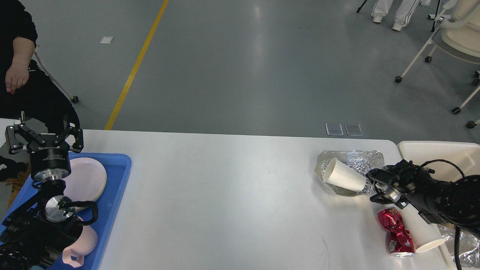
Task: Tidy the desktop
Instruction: 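Lower the right gripper and grasp the foil sheet holding the paper cup, then lift the foil and cup and drop them into the white bin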
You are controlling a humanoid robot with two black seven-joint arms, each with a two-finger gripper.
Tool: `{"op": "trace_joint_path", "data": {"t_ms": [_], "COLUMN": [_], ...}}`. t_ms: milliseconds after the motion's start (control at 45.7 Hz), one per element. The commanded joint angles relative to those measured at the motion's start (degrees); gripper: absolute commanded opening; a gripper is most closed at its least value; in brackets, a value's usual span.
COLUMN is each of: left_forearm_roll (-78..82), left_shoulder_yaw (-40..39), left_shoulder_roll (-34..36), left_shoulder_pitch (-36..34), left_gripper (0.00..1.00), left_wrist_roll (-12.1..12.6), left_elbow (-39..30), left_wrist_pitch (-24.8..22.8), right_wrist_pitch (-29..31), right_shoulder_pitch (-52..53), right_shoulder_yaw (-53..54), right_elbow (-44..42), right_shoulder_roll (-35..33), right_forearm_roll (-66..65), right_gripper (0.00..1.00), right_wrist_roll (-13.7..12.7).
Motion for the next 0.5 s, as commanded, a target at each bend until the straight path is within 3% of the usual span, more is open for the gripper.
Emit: {"op": "trace_joint_path", "data": {"t_ms": [0,263,482], "left_forearm_roll": [0.01,0.01,0.01], "left_shoulder_yaw": [0.00,0.00,0.00], "left_shoulder_roll": [0.00,0.00,0.00], "left_shoulder_pitch": [0.00,0.00,0.00], "left_gripper": [0.96,0.96,0.96], "left_wrist_roll": [0.00,0.00,0.00], "left_elbow": [0.00,0.00,0.00], "left_wrist_pitch": [0.01,0.01,0.01], "right_wrist_pitch": [0.07,0.51,9.20], "right_shoulder_pitch": [1.63,11.82,23.16], "right_shoulder_yaw": [0.18,0.26,0.18], "right_elbow": [1.85,19.24,30.24], "right_shoulder_roll": [-0.11,-8.80,-19.00], "right_forearm_roll": [0.06,0.15,0.33], "right_gripper": [0.00,0.00,0.00], "right_wrist_roll": [-0.19,-0.54,-0.63]}}
